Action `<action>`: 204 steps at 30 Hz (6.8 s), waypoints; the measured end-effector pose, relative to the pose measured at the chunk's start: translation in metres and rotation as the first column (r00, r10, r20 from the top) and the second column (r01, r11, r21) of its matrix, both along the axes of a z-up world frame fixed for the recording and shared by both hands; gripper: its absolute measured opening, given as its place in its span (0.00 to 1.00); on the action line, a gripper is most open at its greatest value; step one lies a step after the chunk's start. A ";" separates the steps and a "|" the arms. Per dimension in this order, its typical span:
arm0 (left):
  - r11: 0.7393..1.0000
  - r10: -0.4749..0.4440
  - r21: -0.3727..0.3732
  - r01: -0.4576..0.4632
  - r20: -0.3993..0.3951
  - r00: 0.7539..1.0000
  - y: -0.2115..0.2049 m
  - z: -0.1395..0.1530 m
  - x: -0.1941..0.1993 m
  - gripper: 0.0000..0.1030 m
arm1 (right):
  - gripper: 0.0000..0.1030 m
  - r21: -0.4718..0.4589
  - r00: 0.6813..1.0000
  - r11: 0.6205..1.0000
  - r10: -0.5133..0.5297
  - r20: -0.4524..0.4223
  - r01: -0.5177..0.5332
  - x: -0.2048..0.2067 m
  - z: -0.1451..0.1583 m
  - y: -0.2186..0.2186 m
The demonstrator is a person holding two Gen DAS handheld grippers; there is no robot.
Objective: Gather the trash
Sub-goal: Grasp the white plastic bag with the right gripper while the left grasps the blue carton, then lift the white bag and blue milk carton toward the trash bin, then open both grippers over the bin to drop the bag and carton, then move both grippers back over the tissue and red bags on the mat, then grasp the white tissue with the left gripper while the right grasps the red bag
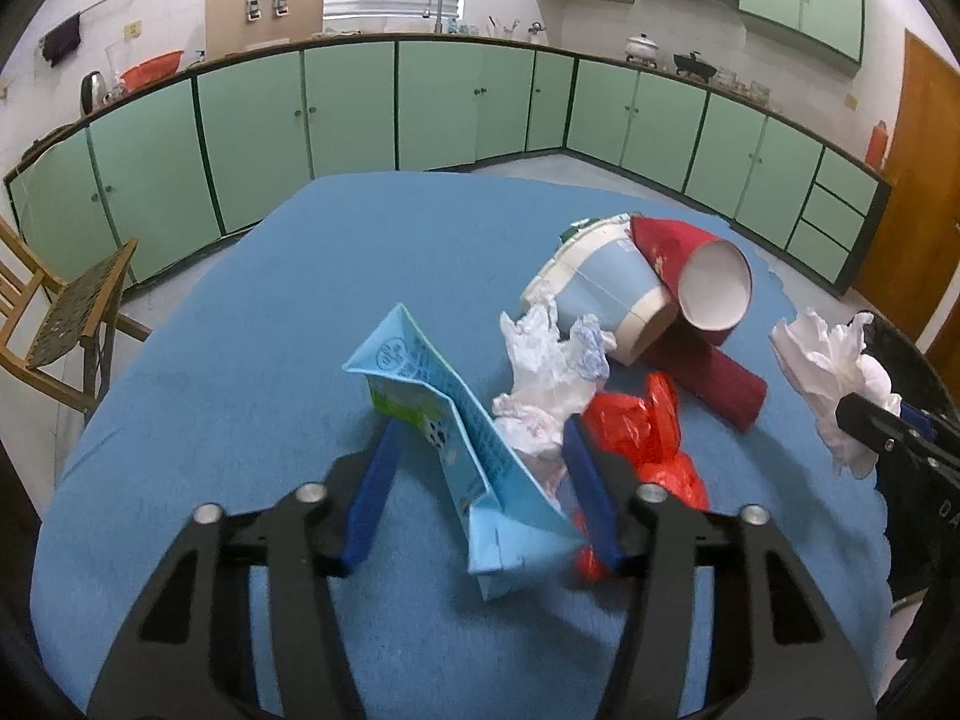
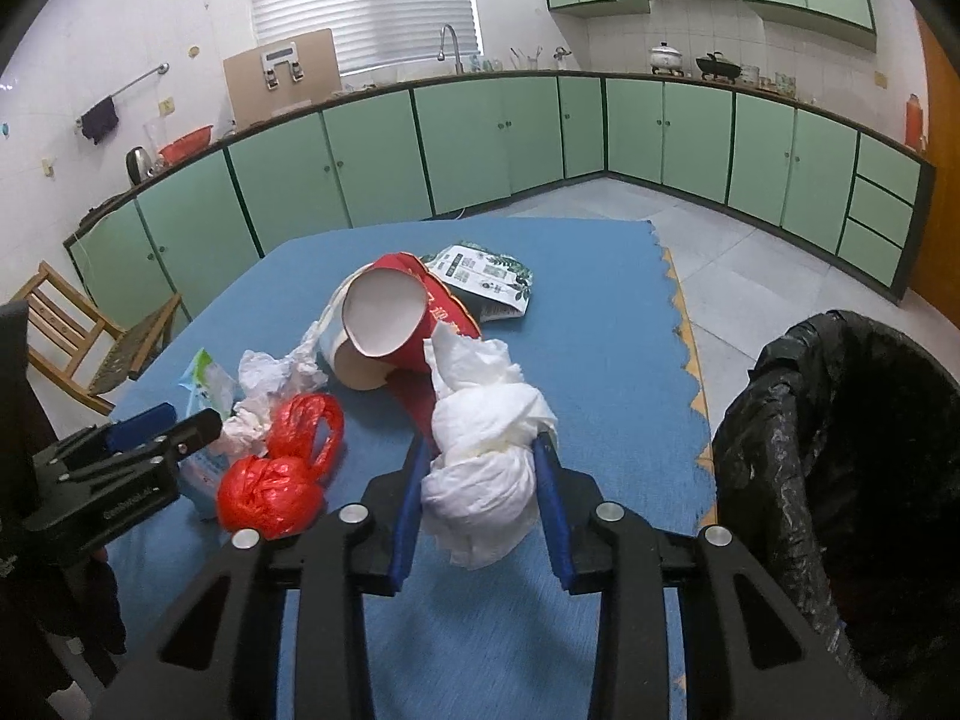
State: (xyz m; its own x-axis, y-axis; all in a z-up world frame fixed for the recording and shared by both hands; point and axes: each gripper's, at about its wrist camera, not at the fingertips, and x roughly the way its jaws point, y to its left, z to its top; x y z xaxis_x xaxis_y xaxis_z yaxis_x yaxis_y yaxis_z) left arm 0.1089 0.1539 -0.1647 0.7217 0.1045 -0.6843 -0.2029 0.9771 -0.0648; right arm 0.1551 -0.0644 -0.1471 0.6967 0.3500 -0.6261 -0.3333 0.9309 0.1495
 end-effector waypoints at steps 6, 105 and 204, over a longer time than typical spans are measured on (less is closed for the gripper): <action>1.000 -0.012 -0.011 0.012 -0.007 1.000 -0.003 -0.001 -0.003 0.13 | 0.34 0.019 1.000 1.000 -0.005 -0.025 0.005 -0.006 -0.004 -0.001; 0.893 -0.434 -0.016 0.449 0.231 0.871 -0.221 0.104 0.003 0.08 | 0.34 0.086 0.923 0.942 -0.334 0.190 0.323 -0.080 0.100 -0.195; 1.000 0.009 -0.005 -0.009 -0.119 0.993 0.005 -0.027 0.007 0.54 | 0.94 -0.012 0.990 0.992 -0.128 0.061 0.129 -0.044 0.002 -0.010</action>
